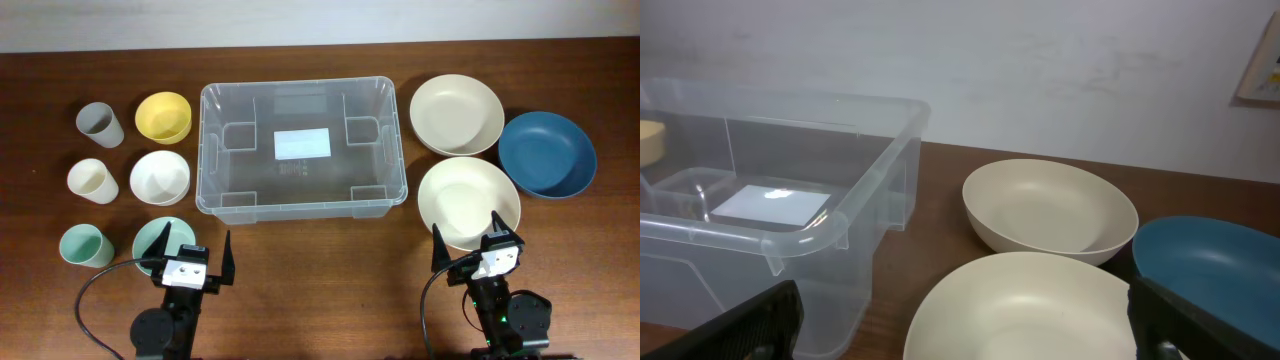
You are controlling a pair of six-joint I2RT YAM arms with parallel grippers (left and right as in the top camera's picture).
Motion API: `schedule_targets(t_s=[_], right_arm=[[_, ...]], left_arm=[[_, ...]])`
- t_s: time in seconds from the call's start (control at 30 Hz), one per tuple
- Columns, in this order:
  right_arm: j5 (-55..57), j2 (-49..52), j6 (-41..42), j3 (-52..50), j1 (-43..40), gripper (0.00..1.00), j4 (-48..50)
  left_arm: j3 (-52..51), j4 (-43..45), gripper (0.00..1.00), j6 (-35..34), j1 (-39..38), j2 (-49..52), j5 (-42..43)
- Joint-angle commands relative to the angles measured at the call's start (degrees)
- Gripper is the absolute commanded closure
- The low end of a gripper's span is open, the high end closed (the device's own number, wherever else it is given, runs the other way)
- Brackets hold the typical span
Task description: Pack container
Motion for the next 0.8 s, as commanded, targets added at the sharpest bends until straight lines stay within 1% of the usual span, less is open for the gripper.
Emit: schedule_targets(t_s=[0.0,0.77], right_arm=[[0.68,-0.52,-0.33,-0.26,-0.37,0.01,-0.46],[0.44,-0.55,-0.31,-0.26,-0.37,0.01,-0.24]], left_arm=[[-0.20,-0.26,0.00,0.52,0.33,-0.39,-0.04],[-0.20,-0.26,0.00,0.52,0.35,-0.39,-0.04]])
